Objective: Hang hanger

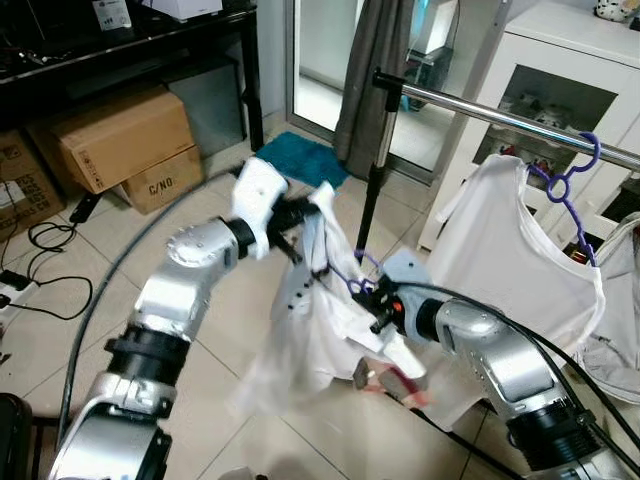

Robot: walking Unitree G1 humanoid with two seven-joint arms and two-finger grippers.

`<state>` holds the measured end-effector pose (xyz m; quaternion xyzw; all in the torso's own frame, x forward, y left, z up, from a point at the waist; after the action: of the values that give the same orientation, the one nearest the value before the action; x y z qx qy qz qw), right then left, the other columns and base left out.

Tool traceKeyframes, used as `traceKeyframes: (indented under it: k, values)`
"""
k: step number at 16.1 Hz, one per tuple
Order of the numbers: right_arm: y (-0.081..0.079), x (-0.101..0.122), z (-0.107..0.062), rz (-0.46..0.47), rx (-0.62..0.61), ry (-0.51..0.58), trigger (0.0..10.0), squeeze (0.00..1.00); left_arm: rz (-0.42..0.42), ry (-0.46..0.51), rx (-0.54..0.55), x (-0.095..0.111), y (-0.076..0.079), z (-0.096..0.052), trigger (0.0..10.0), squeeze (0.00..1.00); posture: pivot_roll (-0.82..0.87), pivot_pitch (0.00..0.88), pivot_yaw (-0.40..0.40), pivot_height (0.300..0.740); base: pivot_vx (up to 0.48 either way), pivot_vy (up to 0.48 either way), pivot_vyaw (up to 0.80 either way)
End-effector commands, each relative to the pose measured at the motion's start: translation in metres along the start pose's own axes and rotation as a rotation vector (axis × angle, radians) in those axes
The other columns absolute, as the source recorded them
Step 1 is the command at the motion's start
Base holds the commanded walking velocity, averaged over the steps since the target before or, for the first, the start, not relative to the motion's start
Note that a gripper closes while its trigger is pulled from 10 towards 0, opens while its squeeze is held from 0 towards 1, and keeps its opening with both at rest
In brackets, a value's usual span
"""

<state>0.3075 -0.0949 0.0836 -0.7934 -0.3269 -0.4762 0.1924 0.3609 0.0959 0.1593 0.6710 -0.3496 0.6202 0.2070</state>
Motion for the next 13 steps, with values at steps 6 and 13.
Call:
traceKeyframes:
  k: [6, 13]
  values:
    - [0.012, 0.034, -0.004, 0.085, -0.035, 0.167, 0.0, 0.00, 0.102, -0.185, -0.181, -0.022, 0.027, 0.000, 10.0, 1.00, -0.14, 0.000, -0.017, 0.740, 0.000, 0.000, 0.00]
    - [0.039, 0.045, -0.020, 0.152, -0.085, 0.269, 0.0, 0.00, 0.237, -0.238, -0.227, -0.019, 0.015, -0.028, 10.0, 1.00, -0.12, 0.000, -0.009, 0.740, 0.000, 0.000, 0.00]
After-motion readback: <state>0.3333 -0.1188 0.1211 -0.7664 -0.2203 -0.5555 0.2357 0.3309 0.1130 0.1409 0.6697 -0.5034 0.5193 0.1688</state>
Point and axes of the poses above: a point about 5 cm out from each wrist's last joint towards the gripper, its own z axis pointing out of the wrist towards the gripper, its own x axis along the axis of the wrist's last joint, y = z × x, the point moved 3 cm from there along z, pointing out of the wrist towards the gripper, and after that the axes turned 1 degree about -z, right-handed, at the moved point
